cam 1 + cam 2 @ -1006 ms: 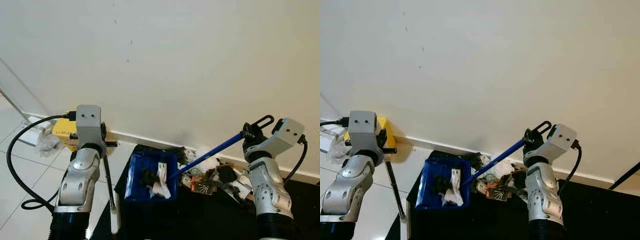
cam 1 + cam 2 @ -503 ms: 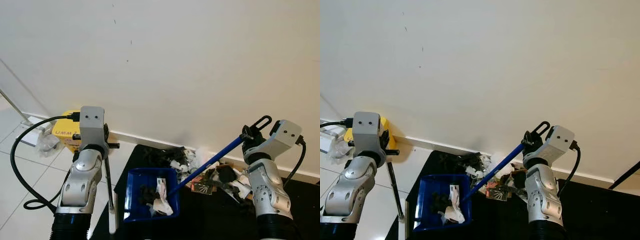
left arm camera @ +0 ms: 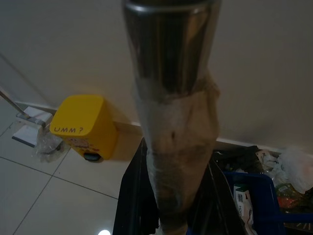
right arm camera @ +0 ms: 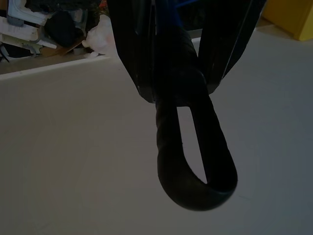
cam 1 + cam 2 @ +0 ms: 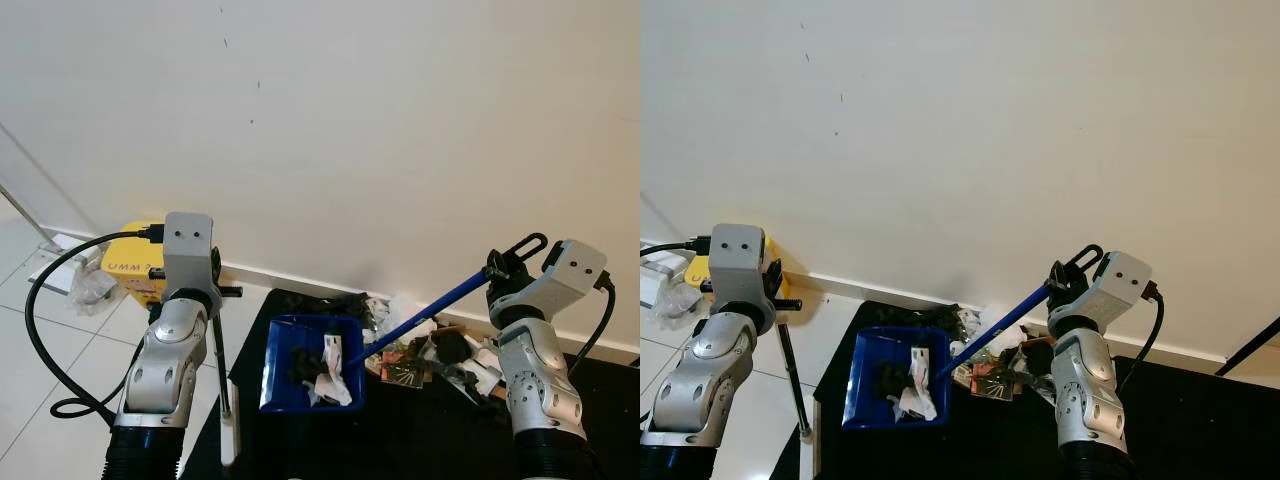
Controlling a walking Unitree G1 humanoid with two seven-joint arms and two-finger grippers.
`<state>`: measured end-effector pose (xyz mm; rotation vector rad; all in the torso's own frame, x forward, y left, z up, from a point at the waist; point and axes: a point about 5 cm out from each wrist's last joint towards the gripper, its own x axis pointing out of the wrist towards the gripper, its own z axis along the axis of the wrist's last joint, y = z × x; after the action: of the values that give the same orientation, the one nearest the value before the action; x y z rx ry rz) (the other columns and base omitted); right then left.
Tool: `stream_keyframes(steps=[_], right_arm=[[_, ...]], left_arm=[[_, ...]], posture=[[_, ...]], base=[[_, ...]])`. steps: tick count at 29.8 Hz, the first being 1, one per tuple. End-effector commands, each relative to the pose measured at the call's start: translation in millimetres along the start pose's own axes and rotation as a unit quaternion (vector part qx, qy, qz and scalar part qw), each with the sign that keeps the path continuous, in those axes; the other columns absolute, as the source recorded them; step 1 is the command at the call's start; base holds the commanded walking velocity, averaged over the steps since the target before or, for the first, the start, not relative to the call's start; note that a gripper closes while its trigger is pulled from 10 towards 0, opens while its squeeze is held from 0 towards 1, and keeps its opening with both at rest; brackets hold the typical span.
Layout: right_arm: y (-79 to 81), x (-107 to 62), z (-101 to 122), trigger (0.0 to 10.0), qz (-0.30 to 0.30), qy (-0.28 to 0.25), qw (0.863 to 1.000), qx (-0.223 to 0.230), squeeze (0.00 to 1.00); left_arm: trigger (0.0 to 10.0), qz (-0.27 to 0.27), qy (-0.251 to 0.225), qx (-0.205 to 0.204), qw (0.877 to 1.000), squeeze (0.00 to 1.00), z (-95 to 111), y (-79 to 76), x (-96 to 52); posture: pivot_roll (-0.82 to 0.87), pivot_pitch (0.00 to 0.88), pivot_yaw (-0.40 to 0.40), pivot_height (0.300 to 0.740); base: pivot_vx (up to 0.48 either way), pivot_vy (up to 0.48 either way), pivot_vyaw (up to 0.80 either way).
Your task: Sweep floor
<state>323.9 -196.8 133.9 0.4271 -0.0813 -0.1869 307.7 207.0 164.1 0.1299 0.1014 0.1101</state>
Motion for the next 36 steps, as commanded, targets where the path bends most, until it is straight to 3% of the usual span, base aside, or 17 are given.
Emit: stream_keyframes(steps=[1, 36], right_arm=[[3.8, 0.0, 2.3, 10.0, 0.01, -0.013, 1.0, 0.004, 0.0], [3.1, -0.1, 0.7, 10.0, 0.006, -0.011, 1.0, 0.003, 0.0]], left_arm=[[10.0, 0.005, -0.014, 0.009, 1.0, 0.0, 2.7, 0.4, -2.4], [10.0, 0.008, -0.012, 0.011, 1.0, 0.0, 2.1, 2.5, -2.4]], posture=[[0.04, 0.08, 0.041, 0.74], [0.04, 0.079, 0.04, 0.74]], base=[[0.0, 0.0, 0.0], [0.0, 0.0, 0.74]])
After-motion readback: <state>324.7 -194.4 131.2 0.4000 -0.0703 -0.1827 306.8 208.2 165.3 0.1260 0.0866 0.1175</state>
